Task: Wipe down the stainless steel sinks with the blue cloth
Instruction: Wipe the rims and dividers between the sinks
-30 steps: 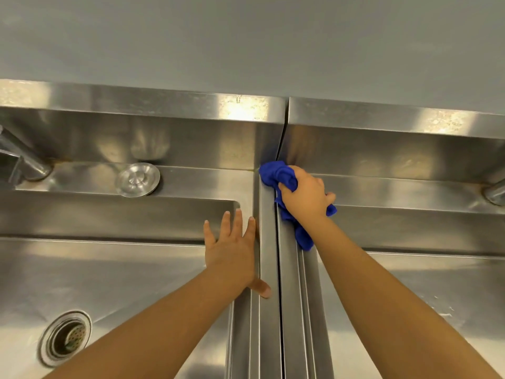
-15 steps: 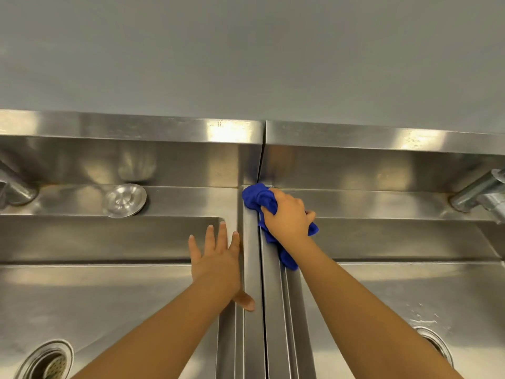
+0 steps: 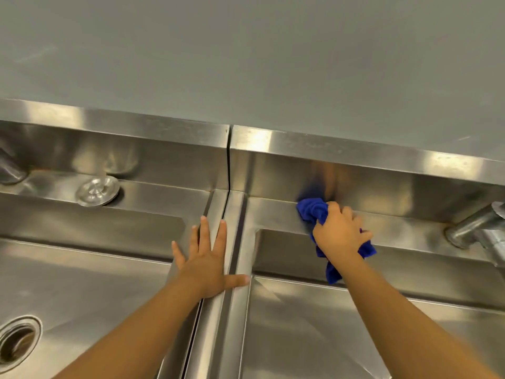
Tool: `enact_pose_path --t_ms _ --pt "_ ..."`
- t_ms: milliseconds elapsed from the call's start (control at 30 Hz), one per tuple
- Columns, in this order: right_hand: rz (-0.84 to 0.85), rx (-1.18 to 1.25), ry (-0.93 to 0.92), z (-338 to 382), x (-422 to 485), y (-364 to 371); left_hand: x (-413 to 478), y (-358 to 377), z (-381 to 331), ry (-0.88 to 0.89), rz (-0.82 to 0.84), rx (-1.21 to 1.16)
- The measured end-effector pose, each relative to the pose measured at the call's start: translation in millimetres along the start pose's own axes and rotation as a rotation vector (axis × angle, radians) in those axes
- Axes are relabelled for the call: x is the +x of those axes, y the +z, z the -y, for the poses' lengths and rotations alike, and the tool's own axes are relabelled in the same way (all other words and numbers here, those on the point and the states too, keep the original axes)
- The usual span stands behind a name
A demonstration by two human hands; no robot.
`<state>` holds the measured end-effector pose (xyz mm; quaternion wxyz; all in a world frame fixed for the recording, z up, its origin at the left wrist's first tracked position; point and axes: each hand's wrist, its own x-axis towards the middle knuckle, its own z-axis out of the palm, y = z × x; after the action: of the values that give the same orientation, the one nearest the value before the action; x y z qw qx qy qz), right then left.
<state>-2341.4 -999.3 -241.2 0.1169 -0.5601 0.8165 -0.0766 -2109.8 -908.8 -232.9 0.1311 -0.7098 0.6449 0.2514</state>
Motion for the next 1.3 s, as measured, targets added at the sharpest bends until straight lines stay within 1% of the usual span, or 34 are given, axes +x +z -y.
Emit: enact_pose_path --t_ms 100,167,233,300,367,400,533,633,667,700,800,833,900,933,1033,1133,1200,1300 --pt "-0.019 -0.058 -0.141 38 -18 22 3 1 0 -0.011 0.006 0.042" --pt "-0.025 -0.026 -0.268 65 -30 37 6 0 -2 -0.03 0.023 0.056" --pt "-0.022 0.02 -0.336 82 -32 43 7 0 -2 -0.045 0.029 0.065" --pt "-0.022 0.055 -0.389 77 -27 42 6 -2 -2 -0.054 0.051 0.064" --pt "-0.052 0.08 -0.419 54 -17 40 6 -3 -2 -0.053 0.064 0.058" --pt "-0.087 0.092 -0.393 40 -11 38 7 -2 -2 -0.05 0.064 0.061" --pt "-0.204 0.114 -0.161 -10 7 30 6 -2 -3 -0.038 0.071 0.056" --pt "-0.193 0.118 -0.006 6 3 30 7 -2 -2 -0.031 0.068 0.04" --pt "-0.163 0.115 0.008 20 -3 29 6 -2 -2 -0.033 0.075 0.038" --pt "-0.135 0.103 -0.031 33 -11 31 5 -3 -4 -0.038 0.08 0.041" --pt "-0.059 0.068 -0.354 63 -32 41 5 -5 -9 -0.07 0.05 0.044" --pt "-0.017 0.069 -0.425 64 -34 40 4 -7 -12 -0.077 0.03 0.046" --pt "0.013 0.094 -0.461 52 -24 35 7 -13 -18 -0.067 -0.012 0.058" --pt "-0.008 0.107 -0.431 38 -16 30 10 -16 -22 -0.049 -0.026 0.075" --pt "-0.102 0.118 -0.257 -23 16 13 22 -24 -36 0.055 -0.063 0.151" --pt "-0.171 0.118 -0.094 -81 39 -3 32 -20 -43 0.15 -0.045 0.197" --pt "-0.222 0.125 -0.009 -100 46 -6 34 -14 -41 0.19 -0.012 0.22" --pt "-0.239 0.132 0.112 -92 46 -2 36 -6 -38 0.22 -0.016 0.245"
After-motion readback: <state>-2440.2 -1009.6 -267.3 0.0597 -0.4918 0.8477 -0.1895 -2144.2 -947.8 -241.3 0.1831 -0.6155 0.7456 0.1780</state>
